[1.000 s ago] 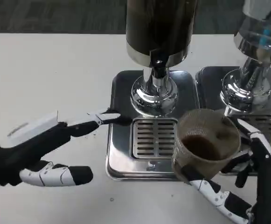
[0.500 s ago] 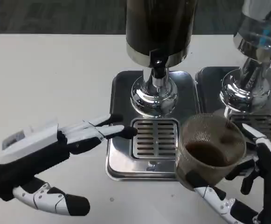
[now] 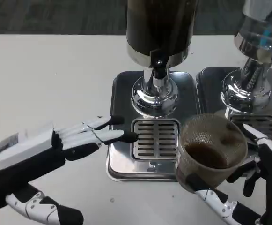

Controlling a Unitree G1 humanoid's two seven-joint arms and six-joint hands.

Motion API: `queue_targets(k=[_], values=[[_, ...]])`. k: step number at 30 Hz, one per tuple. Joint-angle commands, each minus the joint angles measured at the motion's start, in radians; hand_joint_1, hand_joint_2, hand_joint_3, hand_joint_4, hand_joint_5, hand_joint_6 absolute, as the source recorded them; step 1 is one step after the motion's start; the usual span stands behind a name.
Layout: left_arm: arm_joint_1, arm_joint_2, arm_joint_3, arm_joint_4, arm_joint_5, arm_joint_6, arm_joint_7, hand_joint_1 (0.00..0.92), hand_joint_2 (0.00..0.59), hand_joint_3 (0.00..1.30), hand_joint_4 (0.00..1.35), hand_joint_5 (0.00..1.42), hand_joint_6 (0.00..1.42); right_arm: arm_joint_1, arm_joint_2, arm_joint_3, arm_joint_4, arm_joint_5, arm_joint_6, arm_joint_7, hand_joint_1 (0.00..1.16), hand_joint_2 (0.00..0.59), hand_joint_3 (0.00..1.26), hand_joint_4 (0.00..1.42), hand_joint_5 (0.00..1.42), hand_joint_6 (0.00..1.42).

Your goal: Grasp the cup under the faucet to collect the drink, then remove the cup.

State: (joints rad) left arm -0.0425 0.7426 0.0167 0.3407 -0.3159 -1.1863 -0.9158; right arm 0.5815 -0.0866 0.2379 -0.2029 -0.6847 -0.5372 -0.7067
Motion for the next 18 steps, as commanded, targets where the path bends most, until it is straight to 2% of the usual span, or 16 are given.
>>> queue_targets(k=[1, 18], values=[[0.009, 0.019, -0.010, -0.011, -0.018, -0.018, 0.011, 0.000, 0.119, 0.12, 0.01, 0.00, 0.03, -0.001, 0.011, -0.008, -0.032, 0.008, -0.046, -0.004, 0.74, 0.209, 0.70, 0.78, 0.97, 1.27], [0.007, 0.023, -0.010, -0.007, -0.022, -0.023, 0.012, 0.000, 0.117, 0.13, 0.03, 0.00, 0.03, -0.003, 0.016, -0.021, -0.028, 0.012, -0.057, 0.007, 0.74, 0.209, 0.71, 0.78, 0.98, 1.28]])
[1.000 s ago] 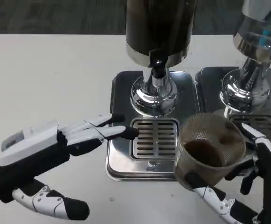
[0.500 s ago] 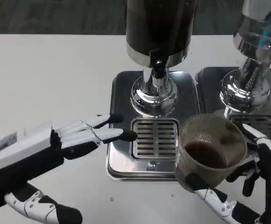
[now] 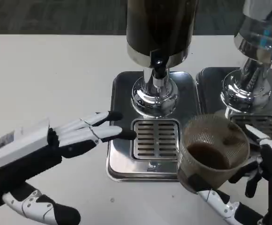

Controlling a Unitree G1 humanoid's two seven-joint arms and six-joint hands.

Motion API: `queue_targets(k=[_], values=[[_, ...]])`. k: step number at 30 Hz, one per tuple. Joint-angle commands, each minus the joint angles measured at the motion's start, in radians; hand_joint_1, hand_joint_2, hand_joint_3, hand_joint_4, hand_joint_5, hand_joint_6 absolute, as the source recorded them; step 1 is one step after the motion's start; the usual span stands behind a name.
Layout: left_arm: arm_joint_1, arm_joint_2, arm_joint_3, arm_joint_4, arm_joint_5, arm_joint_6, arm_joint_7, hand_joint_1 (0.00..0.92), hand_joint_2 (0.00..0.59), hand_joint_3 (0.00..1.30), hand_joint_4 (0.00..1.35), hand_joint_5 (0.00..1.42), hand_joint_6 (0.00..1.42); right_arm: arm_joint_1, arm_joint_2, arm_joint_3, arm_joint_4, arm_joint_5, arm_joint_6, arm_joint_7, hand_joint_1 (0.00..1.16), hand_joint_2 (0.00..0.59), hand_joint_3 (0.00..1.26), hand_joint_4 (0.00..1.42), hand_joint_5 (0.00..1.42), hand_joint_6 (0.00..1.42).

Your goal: Grasp the cup under the faucet to collect the drink, then remove the cup.

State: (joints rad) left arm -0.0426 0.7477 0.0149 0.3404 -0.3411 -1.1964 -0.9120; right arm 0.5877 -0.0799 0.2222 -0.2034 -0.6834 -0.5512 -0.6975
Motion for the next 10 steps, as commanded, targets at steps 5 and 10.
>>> queue_targets(k=[5, 10], values=[[0.006, 0.019, -0.005, -0.003, 0.011, -0.021, 0.010, 0.000, 0.117, 0.13, 0.03, 0.00, 0.03, -0.012, 0.013, -0.009, -0.027, 0.014, -0.046, 0.004, 0.74, 0.209, 0.71, 0.78, 0.98, 1.28], [0.000, 0.020, -0.004, 0.004, 0.026, -0.031, 0.013, 0.000, 0.117, 0.13, 0.03, 0.00, 0.03, -0.014, 0.013, -0.015, -0.027, 0.017, -0.048, 0.011, 0.74, 0.209, 0.71, 0.78, 0.98, 1.28]])
